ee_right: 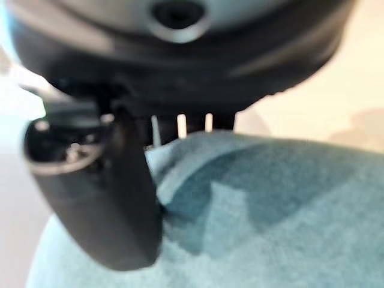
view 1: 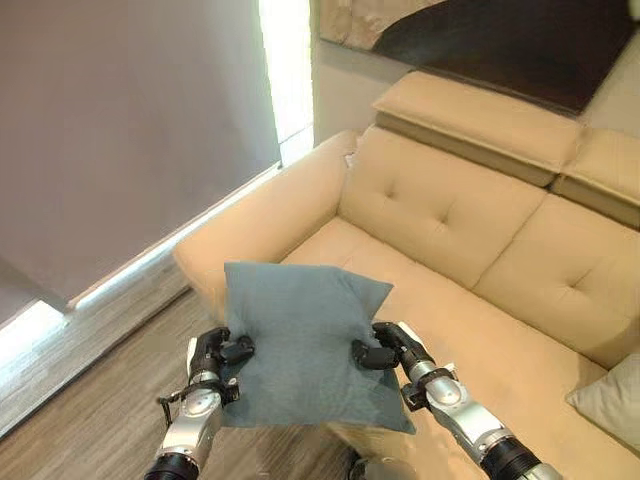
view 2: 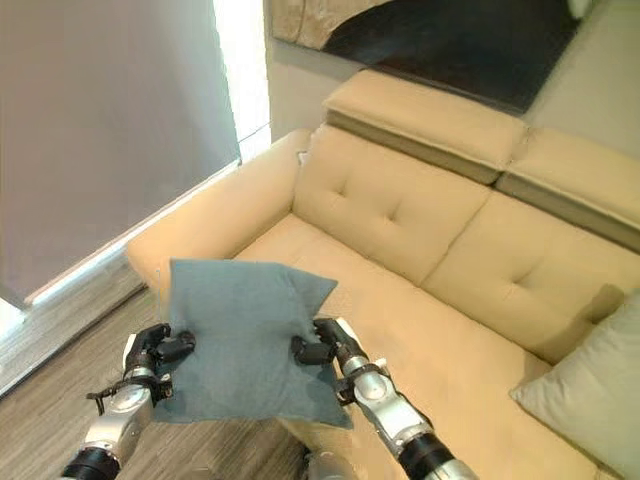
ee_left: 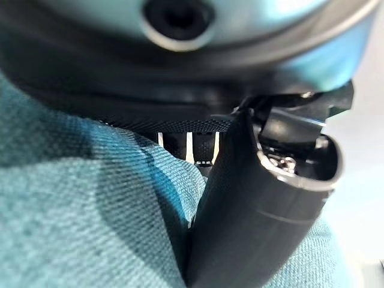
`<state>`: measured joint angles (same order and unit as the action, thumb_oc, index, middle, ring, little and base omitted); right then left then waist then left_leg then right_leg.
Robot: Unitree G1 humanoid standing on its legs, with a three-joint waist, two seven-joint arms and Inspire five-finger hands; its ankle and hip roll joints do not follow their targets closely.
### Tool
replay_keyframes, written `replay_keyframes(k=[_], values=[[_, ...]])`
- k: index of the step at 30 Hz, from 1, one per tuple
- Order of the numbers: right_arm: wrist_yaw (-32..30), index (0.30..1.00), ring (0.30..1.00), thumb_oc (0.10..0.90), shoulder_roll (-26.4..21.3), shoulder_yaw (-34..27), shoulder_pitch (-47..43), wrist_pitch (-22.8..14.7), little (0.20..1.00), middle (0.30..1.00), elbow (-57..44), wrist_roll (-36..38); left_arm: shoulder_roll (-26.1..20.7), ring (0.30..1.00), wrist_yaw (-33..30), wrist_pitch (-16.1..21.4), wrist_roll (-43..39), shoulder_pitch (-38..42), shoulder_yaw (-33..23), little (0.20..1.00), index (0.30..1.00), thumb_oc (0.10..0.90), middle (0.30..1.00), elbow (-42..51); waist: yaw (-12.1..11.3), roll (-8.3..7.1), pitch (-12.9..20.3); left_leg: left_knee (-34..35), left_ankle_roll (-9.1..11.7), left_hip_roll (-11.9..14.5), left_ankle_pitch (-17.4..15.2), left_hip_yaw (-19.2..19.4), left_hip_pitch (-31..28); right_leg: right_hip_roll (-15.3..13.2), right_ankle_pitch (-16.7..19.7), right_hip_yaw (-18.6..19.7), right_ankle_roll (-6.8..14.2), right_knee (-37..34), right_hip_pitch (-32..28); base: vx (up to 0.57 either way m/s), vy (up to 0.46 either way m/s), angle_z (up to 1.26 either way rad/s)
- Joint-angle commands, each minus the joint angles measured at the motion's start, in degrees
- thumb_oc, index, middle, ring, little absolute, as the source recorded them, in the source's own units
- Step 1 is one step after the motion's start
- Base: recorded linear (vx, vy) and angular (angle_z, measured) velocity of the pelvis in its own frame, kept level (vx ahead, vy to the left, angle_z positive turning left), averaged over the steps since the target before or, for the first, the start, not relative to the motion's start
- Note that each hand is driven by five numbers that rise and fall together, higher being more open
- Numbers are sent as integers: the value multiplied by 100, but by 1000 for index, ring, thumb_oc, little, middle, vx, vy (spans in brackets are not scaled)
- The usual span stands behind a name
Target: Pick up all the scattered cushions and arrange them neatly on the sofa.
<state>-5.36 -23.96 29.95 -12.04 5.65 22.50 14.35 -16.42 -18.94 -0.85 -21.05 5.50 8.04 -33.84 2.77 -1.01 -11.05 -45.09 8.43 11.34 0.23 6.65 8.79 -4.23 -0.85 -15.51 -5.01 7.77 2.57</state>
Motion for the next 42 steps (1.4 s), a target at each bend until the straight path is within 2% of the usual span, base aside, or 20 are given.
replay_keyframes(k=[1,2,4,5,6,7,8,10,12,18,24,29,30,31,32,33,34,36,41,42], values=[[192,300,300,400,601,238,-650,-799,300,300,-993,226,17,300,55,744,86,706,249,300,300,400,300,756,-34,-79,272,185,-298,-101,13,238,-22,-85,-704,318,383,-120,-385,303,183,-58],[210,300,300,400,567,231,-643,-810,300,300,-1030,195,0,300,46,743,104,675,238,300,300,400,300,789,-76,-36,272,734,-351,-73,-12,149,-8,-60,-746,454,442,-94,-420,326,255,-63],[290,300,300,400,478,228,-703,-842,300,300,-1078,67,-80,300,8,796,64,603,144,300,300,400,300,848,-203,130,251,2602,-337,99,148,-300,-52,21,-939,819,602,40,-518,469,369,-74],[324,300,300,400,452,239,-794,-905,300,300,-1053,-42,-125,300,-72,884,8,541,22,300,300,400,300,937,-383,278,230,3763,-194,147,566,-1141,-59,128,-1099,1227,676,102,-669,403,291,-108],[325,300,300,400,451,239,-797,-906,300,300,-1051,-42,-124,300,-73,883,8,543,22,300,300,400,300,937,-384,285,234,3806,-190,157,602,-1141,-66,138,-1079,1226,672,89,-662,385,209,-127],[347,300,300,400,422,207,-854,-940,300,300,-1014,-113,-158,300,-112,918,54,620,3,300,300,400,300,953,-433,322,238,4083,-122,132,680,-1470,57,174,-1101,1396,692,72,-718,310,132,-149],[393,300,300,400,331,209,-937,-945,300,300,-946,-257,-280,300,-57,982,193,892,90,300,300,400,300,929,-402,388,278,4428,9,211,737,-1490,-79,157,-1218,1555,798,73,-863,317,134,-120],[379,300,300,400,258,144,-986,-941,300,300,-913,-317,-363,300,-19,984,314,1066,137,300,300,400,300,912,-381,437,304,4368,71,200,782,-1448,-105,107,-1222,1608,856,36,-943,260,164,-48],[347,300,300,400,31,-155,-989,-1001,300,300,-1122,-606,-632,300,24,977,677,1231,92,300,300,400,300,1035,-259,558,504,4556,103,80,616,-1411,-344,-51,-1107,1836,1002,-127,-928,432,315,-50],[82,300,300,400,-257,-695,-916,-969,300,300,-1276,-856,-833,300,135,987,625,1865,372,300,300,400,300,854,-104,574,692,4709,-8,-70,432,-769,-721,-417,-860,2057,1273,-362,-828,206,148,-43],[-274,300,300,400,-421,-958,-1289,-1063,300,300,-1235,-1122,-908,300,220,979,827,2527,730,300,300,400,300,758,72,588,706,4676,-159,-241,207,-677,-753,-573,-792,2149,1382,-509,-742,118,66,-4],[-751,300,300,400,-531,-913,-2336,-1116,300,300,-808,-1051,-1000,300,11,1162,679,3572,1058,300,300,400,300,514,168,647,590,4731,-207,-360,184,-505,-510,-709,-630,2250,1484,-587,-372,-23,69,-13],[-1052,300,300,400,-587,-814,-2944,-1135,300,300,-541,-1089,-1021,300,-197,1273,502,4155,1157,300,300,400,300,299,220,677,438,4787,-213,-406,219,-454,-283,-742,-555,2306,1533,-603,-57,-143,78,-25],[-1056,300,300,400,-588,-808,-2981,-1144,300,300,-517,-1084,-1024,300,-195,1284,496,4189,1156,300,300,400,300,275,213,680,439,4782,-214,-405,221,-448,-255,-740,-555,2316,1535,-590,-21,-201,77,-29],[-1201,300,300,400,-633,-776,-3284,-1171,300,300,-309,-1022,-1069,300,-288,1318,492,4540,1263,300,300,400,300,78,231,694,367,4801,-215,-412,249,-433,-107,-750,-499,2347,1549,-567,195,-175,85,-26],[-1474,300,300,400,-722,-667,-3979,-1174,300,300,78,-958,-1201,300,-522,1392,368,5106,1343,300,300,400,300,-242,254,723,231,4891,-217,-447,315,-376,131,-759,-381,2389,1592,-547,542,-176,85,-30],[-1477,300,300,400,-722,-656,-4031,-1188,300,300,113,-948,-1208,300,-518,1402,357,5149,1341,300,300,400,300,-270,244,725,230,4886,-218,-445,318,-364,163,-756,-378,2405,1594,-533,586,-151,94,-22],[-1803,300,300,400,-911,-450,-4986,-1181,300,300,804,-843,-1355,300,-712,1478,231,5987,1583,300,300,400,300,-940,238,752,66,4895,-174,-472,423,-300,501,-810,-227,2368,1668,-541,933,-54,59,-12],[-2121,300,300,400,-1070,-103,-6088,-1216,300,300,1669,-643,-1484,300,-704,1583,-75,6884,1825,300,300,400,300,-1769,217,798,-213,4783,-179,-576,460,-276,789,-896,-165,2373,1748,-450,1166,5,74,-6],[-2179,300,300,400,-1073,-62,-6413,-1237,300,300,1919,-413,-1514,300,-706,1607,-230,7205,1924,300,300,400,300,-2025,228,851,-314,4756,-174,-625,461,-245,899,-971,-121,2342,1800,-438,1246,25,88,-4]])
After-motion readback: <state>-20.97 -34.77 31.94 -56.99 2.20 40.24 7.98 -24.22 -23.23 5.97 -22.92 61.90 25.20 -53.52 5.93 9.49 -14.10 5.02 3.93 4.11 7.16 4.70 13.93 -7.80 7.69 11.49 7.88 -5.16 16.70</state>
